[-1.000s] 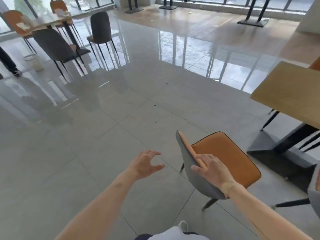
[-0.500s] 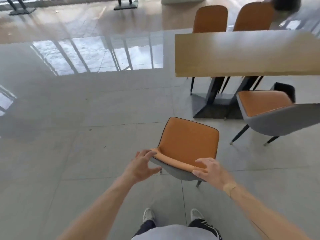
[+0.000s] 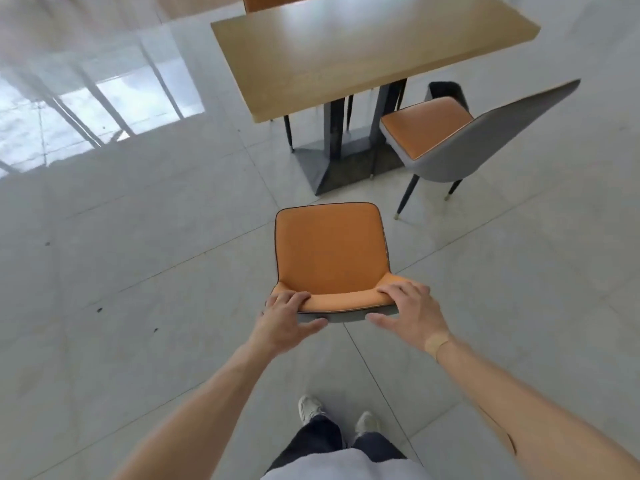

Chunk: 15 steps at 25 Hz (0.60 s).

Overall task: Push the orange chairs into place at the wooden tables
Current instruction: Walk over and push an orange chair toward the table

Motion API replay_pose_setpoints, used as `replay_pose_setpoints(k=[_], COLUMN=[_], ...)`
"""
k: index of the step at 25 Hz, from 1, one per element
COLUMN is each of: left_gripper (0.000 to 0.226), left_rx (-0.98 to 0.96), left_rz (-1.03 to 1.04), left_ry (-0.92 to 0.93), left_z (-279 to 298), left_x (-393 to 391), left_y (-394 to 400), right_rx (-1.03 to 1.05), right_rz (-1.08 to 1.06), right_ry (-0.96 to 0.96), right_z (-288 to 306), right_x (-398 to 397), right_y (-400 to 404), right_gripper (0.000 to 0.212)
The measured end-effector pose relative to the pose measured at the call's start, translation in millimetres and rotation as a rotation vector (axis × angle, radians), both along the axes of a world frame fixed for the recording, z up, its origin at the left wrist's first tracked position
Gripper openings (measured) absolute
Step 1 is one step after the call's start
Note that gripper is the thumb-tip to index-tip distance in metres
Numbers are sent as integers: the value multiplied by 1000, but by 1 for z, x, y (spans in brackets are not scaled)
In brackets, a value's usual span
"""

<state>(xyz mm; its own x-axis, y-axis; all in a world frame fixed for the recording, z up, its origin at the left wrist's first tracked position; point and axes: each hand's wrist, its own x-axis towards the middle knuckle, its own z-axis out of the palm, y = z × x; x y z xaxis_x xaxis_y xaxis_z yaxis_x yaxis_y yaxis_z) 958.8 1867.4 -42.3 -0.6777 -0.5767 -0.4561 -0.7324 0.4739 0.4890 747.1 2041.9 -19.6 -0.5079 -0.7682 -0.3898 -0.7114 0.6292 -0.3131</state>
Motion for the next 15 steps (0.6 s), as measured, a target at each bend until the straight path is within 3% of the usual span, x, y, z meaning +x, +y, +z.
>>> replay_pose_setpoints(k=[5, 15], left_gripper=[88, 87], left_rx=[-71, -121], left_rz=[-50, -99], left_ry=[-23, -12], left_z=[-9, -11], left_x=[-10, -40], left_y=[-5, -22], right_rx=[63, 67], right_rz=[4, 43], right_ry=[16, 55], right_z=[-12, -12], right_x=[1, -35], right_y=[-15, -35], right_gripper=[93, 95])
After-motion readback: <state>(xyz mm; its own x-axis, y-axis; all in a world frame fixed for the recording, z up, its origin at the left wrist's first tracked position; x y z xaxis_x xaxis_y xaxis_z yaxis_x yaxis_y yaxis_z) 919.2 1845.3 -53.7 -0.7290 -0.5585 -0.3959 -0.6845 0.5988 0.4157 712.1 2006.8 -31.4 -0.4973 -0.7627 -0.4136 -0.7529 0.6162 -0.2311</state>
